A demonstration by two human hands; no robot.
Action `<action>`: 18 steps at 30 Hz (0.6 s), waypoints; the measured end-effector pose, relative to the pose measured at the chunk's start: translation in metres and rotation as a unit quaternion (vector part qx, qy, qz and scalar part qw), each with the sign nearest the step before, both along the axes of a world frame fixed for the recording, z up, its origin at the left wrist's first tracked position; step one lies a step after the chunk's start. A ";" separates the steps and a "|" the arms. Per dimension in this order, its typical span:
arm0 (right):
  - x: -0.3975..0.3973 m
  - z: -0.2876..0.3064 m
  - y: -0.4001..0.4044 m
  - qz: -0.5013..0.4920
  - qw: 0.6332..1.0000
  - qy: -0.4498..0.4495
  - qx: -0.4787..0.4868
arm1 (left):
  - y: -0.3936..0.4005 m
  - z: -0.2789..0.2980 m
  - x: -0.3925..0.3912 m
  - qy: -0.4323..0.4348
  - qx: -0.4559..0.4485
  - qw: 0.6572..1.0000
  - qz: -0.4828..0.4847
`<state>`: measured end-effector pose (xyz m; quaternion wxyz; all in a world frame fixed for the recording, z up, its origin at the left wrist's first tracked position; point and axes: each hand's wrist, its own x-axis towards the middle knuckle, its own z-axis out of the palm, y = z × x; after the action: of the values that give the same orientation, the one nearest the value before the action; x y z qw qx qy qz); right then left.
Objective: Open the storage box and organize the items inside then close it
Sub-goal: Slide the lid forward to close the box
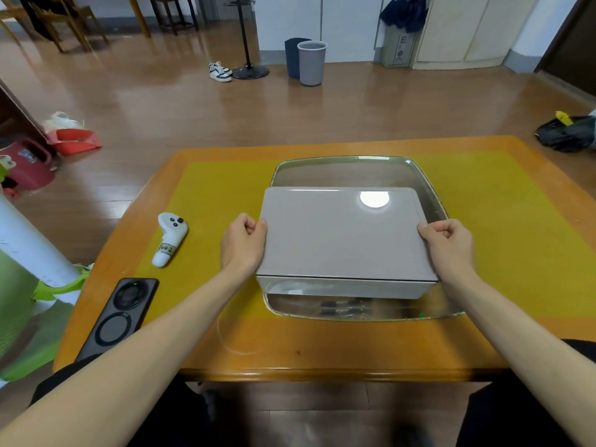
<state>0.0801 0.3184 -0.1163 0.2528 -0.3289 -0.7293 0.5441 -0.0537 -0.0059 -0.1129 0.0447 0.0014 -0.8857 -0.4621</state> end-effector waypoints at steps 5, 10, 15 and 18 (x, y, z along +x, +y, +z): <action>0.001 -0.003 0.001 0.007 1.000 -0.004 0.012 | 0.000 -0.002 0.004 0.010 -0.008 1.000 0.005; 0.002 -0.006 0.004 0.007 0.999 -0.013 0.038 | 0.002 0.003 0.007 0.031 -0.030 0.999 -0.005; 0.000 -0.007 0.003 0.002 0.998 -0.021 0.063 | 0.004 0.004 0.008 0.035 -0.033 0.999 -0.002; 0.002 -0.011 0.002 -0.003 0.997 -0.023 0.070 | 0.003 0.001 0.009 0.034 -0.030 0.999 0.001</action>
<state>0.0821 0.3203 -0.1274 0.2596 -0.3252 -0.7703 0.4833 -0.0442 -0.0026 -0.1116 0.0754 -0.0150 -0.8973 -0.4347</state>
